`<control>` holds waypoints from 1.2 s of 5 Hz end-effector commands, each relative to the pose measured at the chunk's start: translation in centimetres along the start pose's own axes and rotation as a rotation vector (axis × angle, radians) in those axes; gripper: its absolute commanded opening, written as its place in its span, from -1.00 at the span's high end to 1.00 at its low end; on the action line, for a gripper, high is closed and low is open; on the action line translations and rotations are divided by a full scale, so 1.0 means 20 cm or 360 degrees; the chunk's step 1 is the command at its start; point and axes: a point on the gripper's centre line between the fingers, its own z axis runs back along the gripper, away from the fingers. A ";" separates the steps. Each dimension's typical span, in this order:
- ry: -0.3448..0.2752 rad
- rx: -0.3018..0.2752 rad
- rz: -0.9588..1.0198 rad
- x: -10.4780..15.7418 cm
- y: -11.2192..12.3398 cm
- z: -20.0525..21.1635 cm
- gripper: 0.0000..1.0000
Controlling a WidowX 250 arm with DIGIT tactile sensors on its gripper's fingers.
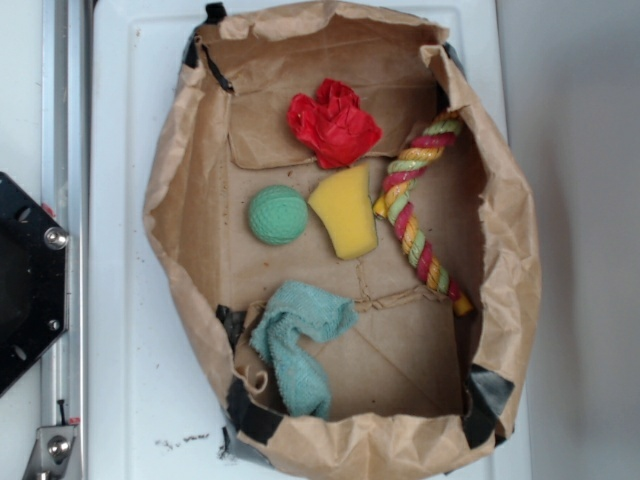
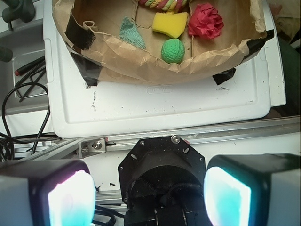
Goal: Grab the blue cloth.
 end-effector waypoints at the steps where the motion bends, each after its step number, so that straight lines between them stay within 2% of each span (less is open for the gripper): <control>1: 0.0000 0.0000 0.0000 0.00 0.00 0.00 -1.00; 2: -0.0084 -0.0066 0.0072 0.20 -0.02 0.02 -1.00; 4: -0.0192 -0.0056 0.0131 0.49 0.00 0.01 -1.00; 5: -0.0171 -0.0138 0.0209 0.59 0.03 -0.16 -1.00; 6: -0.0050 -0.0244 0.0412 0.63 0.08 -0.38 -1.00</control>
